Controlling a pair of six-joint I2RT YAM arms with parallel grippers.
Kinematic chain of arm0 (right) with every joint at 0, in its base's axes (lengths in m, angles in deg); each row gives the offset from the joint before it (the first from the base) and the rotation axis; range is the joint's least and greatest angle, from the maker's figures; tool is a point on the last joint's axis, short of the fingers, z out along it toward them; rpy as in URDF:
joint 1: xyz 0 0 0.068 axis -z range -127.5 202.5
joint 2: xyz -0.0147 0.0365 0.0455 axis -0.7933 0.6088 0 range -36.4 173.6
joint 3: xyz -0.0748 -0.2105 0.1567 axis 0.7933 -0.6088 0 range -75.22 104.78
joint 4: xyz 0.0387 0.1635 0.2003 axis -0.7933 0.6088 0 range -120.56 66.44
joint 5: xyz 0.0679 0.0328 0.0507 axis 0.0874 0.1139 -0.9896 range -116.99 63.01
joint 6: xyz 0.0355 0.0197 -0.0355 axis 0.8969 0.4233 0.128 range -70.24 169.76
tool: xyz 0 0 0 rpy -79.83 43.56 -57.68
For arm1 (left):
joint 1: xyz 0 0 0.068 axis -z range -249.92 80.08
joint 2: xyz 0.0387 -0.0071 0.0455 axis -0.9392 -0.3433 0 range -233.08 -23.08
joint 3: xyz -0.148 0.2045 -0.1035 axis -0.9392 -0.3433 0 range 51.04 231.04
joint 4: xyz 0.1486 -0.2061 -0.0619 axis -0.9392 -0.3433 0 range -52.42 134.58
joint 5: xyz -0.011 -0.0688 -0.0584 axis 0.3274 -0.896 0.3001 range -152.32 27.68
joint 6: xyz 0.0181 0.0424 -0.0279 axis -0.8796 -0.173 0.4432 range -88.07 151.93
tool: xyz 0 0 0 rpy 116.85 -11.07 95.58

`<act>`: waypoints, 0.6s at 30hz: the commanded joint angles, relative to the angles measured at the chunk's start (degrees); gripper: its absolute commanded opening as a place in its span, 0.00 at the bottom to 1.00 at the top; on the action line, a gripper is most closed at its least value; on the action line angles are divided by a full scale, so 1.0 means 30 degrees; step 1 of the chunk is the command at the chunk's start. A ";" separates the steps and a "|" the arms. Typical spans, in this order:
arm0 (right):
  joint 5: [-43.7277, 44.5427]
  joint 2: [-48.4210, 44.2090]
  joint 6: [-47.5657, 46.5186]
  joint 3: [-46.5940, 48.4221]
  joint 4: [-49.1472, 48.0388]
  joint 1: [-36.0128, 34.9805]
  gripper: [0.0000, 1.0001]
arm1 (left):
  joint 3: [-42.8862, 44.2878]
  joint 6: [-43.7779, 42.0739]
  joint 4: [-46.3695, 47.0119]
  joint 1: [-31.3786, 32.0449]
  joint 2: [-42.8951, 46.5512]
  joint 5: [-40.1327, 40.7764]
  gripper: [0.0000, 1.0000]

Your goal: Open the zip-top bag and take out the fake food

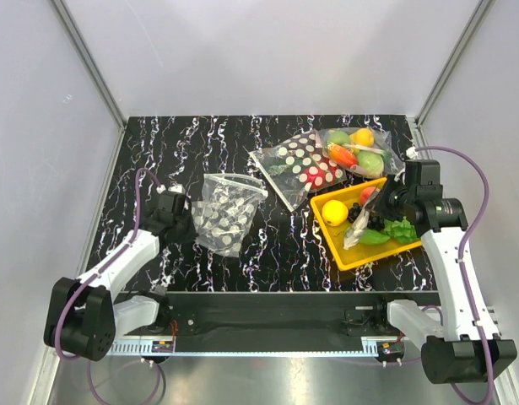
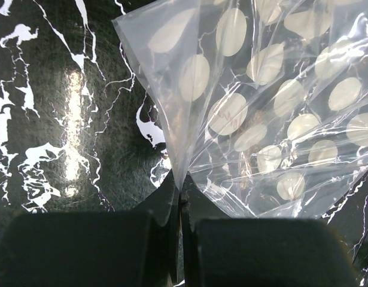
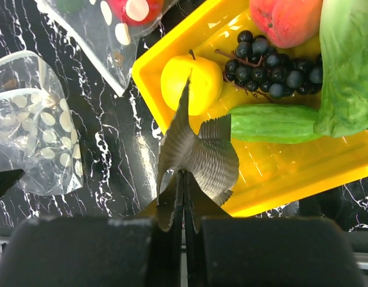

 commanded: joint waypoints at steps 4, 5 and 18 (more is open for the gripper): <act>-0.0464 -0.0175 0.0088 -0.1076 -0.0166 0.0082 0.00 | -0.0060 -0.0180 0.0831 -0.0138 -0.0133 -0.0417 0.00; -0.0466 -0.0204 0.0059 -0.1455 -0.0224 0.0081 0.00 | -0.0060 -0.0180 0.0918 -0.0109 -0.0191 -0.0417 0.00; 0.0090 0.0468 0.0175 -0.3802 -0.1542 0.0110 0.04 | -0.0089 -0.0121 0.1094 -0.0109 -0.0221 -0.0709 0.00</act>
